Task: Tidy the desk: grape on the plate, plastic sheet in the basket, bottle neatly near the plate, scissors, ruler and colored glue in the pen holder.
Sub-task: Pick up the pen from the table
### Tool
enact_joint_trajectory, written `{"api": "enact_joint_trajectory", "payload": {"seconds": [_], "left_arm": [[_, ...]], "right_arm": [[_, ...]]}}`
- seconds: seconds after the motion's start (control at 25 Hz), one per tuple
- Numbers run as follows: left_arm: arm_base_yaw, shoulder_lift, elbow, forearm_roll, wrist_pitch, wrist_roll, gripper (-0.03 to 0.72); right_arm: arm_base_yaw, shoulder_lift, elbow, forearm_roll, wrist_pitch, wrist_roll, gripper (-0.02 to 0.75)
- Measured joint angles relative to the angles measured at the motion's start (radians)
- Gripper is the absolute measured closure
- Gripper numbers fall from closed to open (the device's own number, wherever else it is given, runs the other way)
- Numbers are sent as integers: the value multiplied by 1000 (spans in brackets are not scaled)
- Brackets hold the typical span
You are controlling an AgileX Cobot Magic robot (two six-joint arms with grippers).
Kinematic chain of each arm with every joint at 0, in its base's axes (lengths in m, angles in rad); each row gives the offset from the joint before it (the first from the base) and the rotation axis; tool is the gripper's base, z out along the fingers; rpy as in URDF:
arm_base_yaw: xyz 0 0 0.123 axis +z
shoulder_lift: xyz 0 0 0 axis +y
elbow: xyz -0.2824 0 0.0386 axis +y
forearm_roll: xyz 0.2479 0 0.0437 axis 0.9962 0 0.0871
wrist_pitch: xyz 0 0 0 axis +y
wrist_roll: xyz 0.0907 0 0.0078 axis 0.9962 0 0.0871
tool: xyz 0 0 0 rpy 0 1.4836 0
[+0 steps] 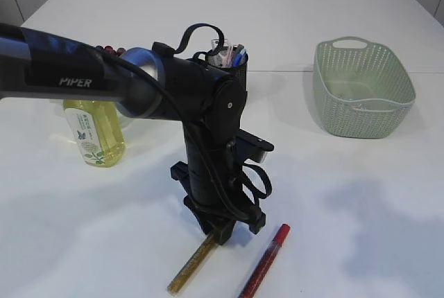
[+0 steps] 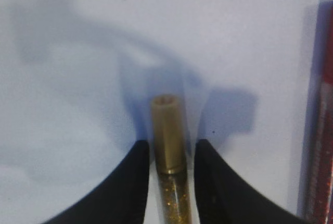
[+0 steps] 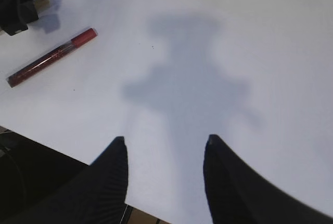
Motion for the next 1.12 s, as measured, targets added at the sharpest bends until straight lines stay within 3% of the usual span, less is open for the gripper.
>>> {"api": "enact_joint_trajectory", "payload": {"seconds": [0.4, 1.12], "left_arm": [[0, 5, -4, 10, 0, 0, 566], [0, -1, -4, 10, 0, 0, 568]], "right_arm": [[0, 0, 0, 0, 0, 0, 356], [0, 0, 0, 0, 0, 0, 356]]}}
